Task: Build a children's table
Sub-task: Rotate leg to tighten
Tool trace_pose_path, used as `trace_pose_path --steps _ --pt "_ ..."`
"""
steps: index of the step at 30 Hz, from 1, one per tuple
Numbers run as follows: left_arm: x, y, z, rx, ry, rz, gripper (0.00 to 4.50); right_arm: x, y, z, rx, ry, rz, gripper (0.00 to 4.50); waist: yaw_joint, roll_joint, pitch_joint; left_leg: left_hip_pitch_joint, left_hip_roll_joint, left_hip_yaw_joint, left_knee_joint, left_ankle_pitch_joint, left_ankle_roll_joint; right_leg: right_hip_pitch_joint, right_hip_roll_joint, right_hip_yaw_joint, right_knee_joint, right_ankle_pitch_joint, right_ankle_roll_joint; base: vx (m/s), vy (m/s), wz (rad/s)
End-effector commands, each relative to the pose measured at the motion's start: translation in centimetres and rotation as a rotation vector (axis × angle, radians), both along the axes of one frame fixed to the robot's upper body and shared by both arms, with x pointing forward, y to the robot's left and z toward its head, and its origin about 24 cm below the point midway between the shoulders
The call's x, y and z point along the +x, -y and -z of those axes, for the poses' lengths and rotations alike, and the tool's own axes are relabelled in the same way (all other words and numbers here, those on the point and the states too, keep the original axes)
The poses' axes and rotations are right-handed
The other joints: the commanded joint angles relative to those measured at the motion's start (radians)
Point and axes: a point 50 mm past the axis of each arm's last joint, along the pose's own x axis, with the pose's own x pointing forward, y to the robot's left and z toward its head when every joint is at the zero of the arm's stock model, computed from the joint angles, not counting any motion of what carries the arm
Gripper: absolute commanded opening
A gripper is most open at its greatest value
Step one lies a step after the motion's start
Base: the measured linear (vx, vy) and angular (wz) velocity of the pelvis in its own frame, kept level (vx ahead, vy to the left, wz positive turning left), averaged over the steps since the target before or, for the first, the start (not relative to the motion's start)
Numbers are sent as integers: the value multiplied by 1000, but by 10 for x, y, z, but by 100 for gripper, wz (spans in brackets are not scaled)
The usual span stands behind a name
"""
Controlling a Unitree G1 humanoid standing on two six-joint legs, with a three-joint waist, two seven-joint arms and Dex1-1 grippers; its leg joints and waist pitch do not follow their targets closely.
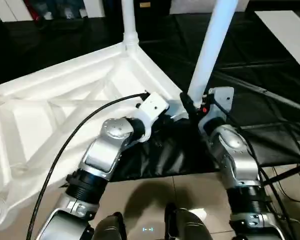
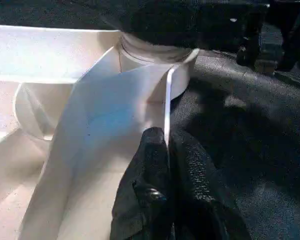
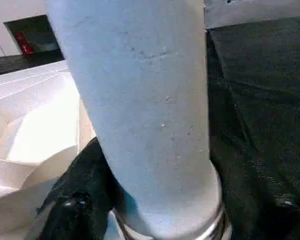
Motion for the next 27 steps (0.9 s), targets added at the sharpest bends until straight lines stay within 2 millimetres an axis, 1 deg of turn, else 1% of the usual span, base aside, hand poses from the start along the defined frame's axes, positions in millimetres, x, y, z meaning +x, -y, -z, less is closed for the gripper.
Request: trace_pose_path --steps 1,3,4,5,6,7,8,9,10,11,12,13,14,15,16,18,19,20,21,22,23,25,26,27 --pt "-5 15 -14 -45 57 63 0 -9 -25 13 8 -61 -133 332 1 -10 -89 3 40 -19 -62 -135 143 73 -75 60 -67 -366 -129 0 0 0" --pt "-7 10 -11 -27 51 72 0 -10 -17 13 -13 -50 -144 366 2 -8 -89 4 42 -19 -62 -135 144 73 -75 59 -66 -357 -138 0 0 0" --pt "-7 6 -9 -15 46 81 0 -11 -11 12 -33 -39 -165 366 1 -7 -90 4 42 -19 -62 -138 145 73 -75 59 -66 -359 -138 0 0 0" --pt "-8 2 -7 -7 41 88 0 -12 -6 11 -49 -26 -191 366 3 -8 -91 3 43 -20 -62 -136 147 76 -75 59 -64 -350 -140 0 0 0" --pt "-8 -1 -5 -1 38 93 0 -14 -3 10 -63 -15 -214 393 2 -8 -90 2 42 -19 -62 -137 152 76 -74 60 -64 -346 -142 0 0 0" --pt "-8 -3 -5 2 36 99 0 -14 -1 10 -69 -10 -229 405 1 -9 -89 2 43 -19 -61 -140 156 75 -75 61 -65 -347 -146 0 0 0" --pt "-8 -6 -4 7 34 108 0 -15 2 9 -78 -2 -253 405 2 -9 -89 2 42 -19 -61 -143 157 77 -75 60 -66 -353 -146 0 0 0" --pt "-8 -11 -2 18 31 117 0 -17 7 7 -91 11 -296 420 1 -12 -89 -1 40 -19 -61 -145 156 79 -76 60 -67 -366 -144 0 0 0" --pt "-7 -13 -2 25 34 128 0 -17 10 6 -101 18 -313 420 2 -12 -89 0 40 -19 -61 -146 156 79 -77 60 -67 -374 -142 0 0 0" --pt "-7 -15 -1 32 36 139 0 -18 12 5 -112 25 -331 434 2 -11 -88 1 40 -19 -61 -150 155 78 -76 60 -70 -390 -137 0 0 0" --pt "-8 -25 1 53 35 199 0 -21 22 0 -155 42 -412 434 4 -9 -89 3 40 -19 -60 -149 154 77 -76 60 -70 -392 -134 0 0 0" --pt "-10 -30 1 67 38 243 0 -22 27 -2 -183 49 -460 434 5 -13 -90 2 39 -20 -60 -146 160 80 -75 61 -68 -386 -132 0 0 0" --pt "-10 -35 2 80 30 271 0 -24 31 -5 -195 49 -517 434 4 -13 -90 1 40 -20 -60 -139 163 80 -75 62 -65 -375 -135 0 0 0" --pt "-11 -40 3 107 26 315 0 -25 33 -7 -221 54 -567 434 3 -14 -91 3 43 -19 -60 -136 172 78 -75 63 -63 -358 -144 0 0 0" --pt "-12 -46 5 139 12 351 0 -27 36 -8 -255 63 -624 434 6 -12 -91 4 43 -20 -60 -137 180 77 -75 62 -62 -355 -145 0 0 0" --pt "-13 -49 7 156 2 369 0 -28 37 -9 -275 68 -654 434 5 -13 -89 5 46 -18 -61 -137 178 75 -76 64 -62 -355 -153 0 0 0" --pt "-12 -55 7 177 -5 408 0 -30 39 -9 -320 77 -714 434 7 -10 -88 8 48 -18 -61 -140 174 72 -76 63 -64 -365 -159 0 0 0" --pt "-12 -55 7 177 -5 408 0 -30 39 -9 -320 77 -714 434 8 -10 -89 9 47 -18 -61 -144 170 72 -76 63 -64 -372 -157 0 0 0" --pt "-12 -58 7 188 -8 433 0 -31 40 -9 -325 74 -752 434 10 -12 -88 10 48 -18 -62 -148 167 72 -77 63 -65 -379 -160 0 0 0" --pt "-11 -61 7 198 -11 461 0 -31 41 -10 -331 72 -786 434 12 -11 -90 11 49 -19 -62 -149 164 73 -77 64 -63 -376 -163 0 0 0" --pt "-12 -65 7 207 -24 503 0 -33 41 -10 -332 65 -836 434 12 -15 -91 10 50 -19 -63 -144 163 74 -78 65 -61 -368 -165 0 0 0" --pt "-12 -70 5 229 -34 576 0 -36 41 -10 -336 50 -928 434 16 -13 -92 10 49 -18 -62 -138 172 75 -79 66 -59 -353 -173 0 0 0" --pt "-13 -72 5 238 -42 604 0 -37 42 -9 -337 41 -964 420 18 -16 -94 10 49 -17 -62 -130 173 77 -79 68 -56 -341 -175 0 0 0" --pt "-13 -73 4 249 -46 623 0 -38 42 -9 -340 34 -986 420 22 -14 -95 9 50 -17 -61 -118 178 77 -79 68 -53 -326 -181 0 0 0"
